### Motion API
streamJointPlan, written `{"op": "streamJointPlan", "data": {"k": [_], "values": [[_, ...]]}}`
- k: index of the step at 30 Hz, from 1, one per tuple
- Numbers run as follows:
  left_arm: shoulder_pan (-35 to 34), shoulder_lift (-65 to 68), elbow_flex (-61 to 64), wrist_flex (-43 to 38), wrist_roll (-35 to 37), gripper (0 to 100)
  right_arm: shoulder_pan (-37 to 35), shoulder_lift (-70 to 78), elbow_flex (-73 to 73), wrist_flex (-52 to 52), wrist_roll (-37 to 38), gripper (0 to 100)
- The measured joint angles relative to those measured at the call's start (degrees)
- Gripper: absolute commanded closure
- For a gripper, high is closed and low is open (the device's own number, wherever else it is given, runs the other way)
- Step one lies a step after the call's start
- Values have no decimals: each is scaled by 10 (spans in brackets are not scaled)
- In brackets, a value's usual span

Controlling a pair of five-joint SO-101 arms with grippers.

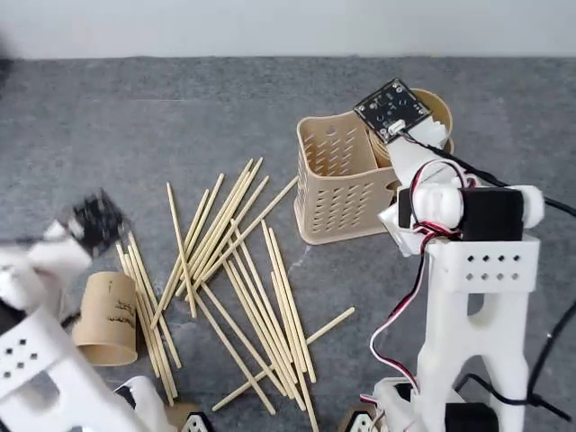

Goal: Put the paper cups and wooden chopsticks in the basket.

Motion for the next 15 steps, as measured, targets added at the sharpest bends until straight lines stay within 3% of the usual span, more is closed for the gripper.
{"op": "streamJointPlan", "data": {"k": [7,15], "values": [[-84,-95,179,-36,-167,739,1,0,3,0,0,775],[-98,-222,382,-136,-204,742,1,0,3,0,0,775]]}}
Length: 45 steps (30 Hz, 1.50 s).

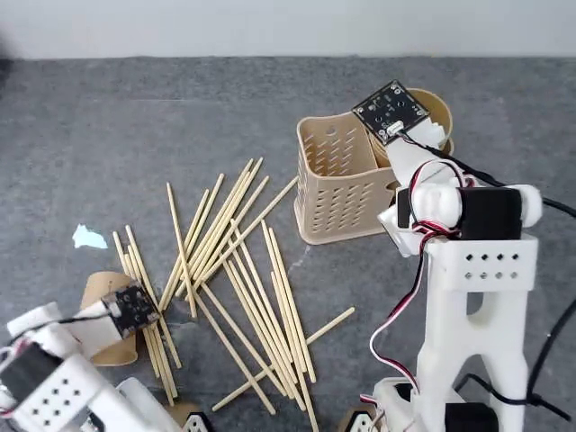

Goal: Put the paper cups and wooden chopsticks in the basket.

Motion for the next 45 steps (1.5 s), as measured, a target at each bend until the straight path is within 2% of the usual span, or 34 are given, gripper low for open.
{"op": "streamJointPlan", "data": {"k": [5,10,15,18,30,35,39,45], "values": [[18,-98,120,-78,13,745,-1,0,0,0,0,775],[63,-211,215,-144,101,845,-1,0,0,0,0,775],[106,-326,242,-131,153,966,-1,0,0,1,0,775],[120,-347,242,-92,158,981,-1,0,0,1,0,775],[127,-347,217,-70,171,988,0,-9,44,1,0,775],[138,-347,152,-62,221,988,10,-68,47,1,0,776],[178,-347,89,-9,262,988,9,-121,75,1,0,782],[237,-338,-33,53,331,988,55,-172,135,1,0,872]]}}
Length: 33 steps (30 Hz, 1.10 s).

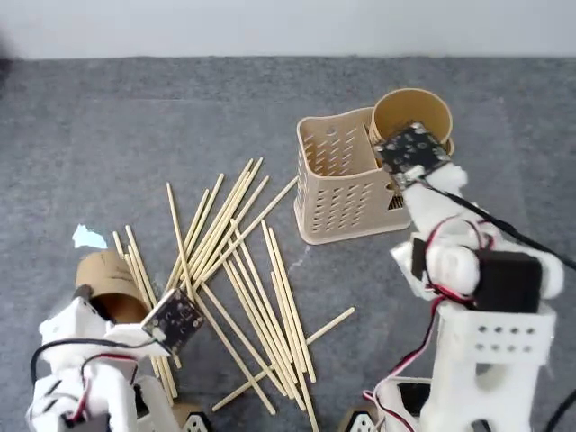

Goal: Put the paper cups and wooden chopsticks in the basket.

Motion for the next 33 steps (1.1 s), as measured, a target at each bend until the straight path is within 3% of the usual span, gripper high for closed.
{"op": "streamJointPlan", "data": {"k": [7,15,20,28,33], "values": [[28,192,-169,10,84,988,105,-5,19,0,0,883],[148,467,-438,81,228,988,162,-27,167,-40,0,887],[243,534,-557,84,331,988,200,-72,273,-117,-12,888],[380,645,-676,84,480,988,219,-166,357,-189,-109,890],[438,695,-729,57,541,988,219,-200,384,-223,-144,980]]}}
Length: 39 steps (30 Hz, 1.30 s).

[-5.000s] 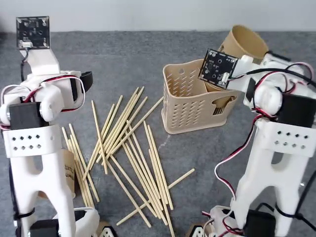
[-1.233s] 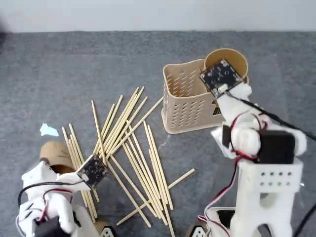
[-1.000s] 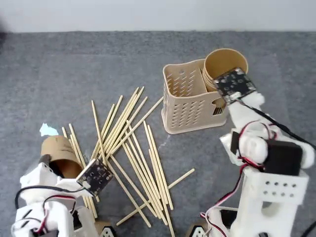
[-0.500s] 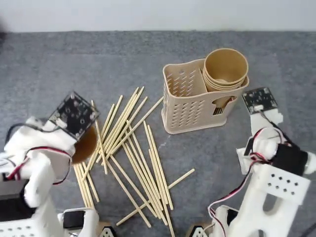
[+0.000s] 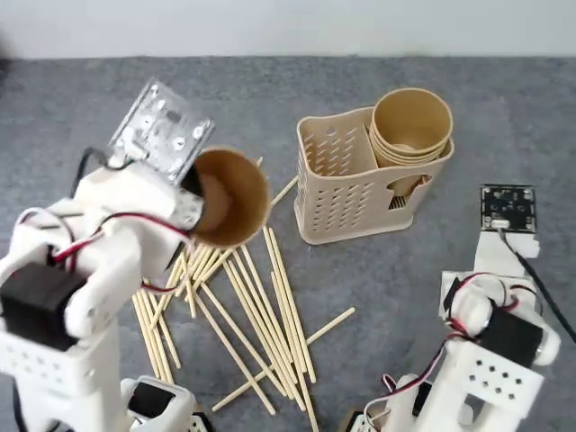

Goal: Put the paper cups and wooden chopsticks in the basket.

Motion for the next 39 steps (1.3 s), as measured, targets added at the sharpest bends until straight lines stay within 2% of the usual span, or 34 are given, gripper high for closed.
{"op": "streamJointPlan", "data": {"k": [5,9,20,26,31,39], "values": [[40,31,-29,-22,34,988,0,-7,15,-47,-23,989],[46,33,-38,-22,38,988,0,-7,39,-116,-24,989],[46,33,-38,-22,41,988,0,-7,174,-462,-24,988],[46,33,-38,-18,41,988,0,13,217,-616,-25,988],[46,33,-38,-14,41,988,-1,122,204,-665,-66,988],[46,33,-38,-2,41,988,-16,349,64,-671,-108,988]]}}
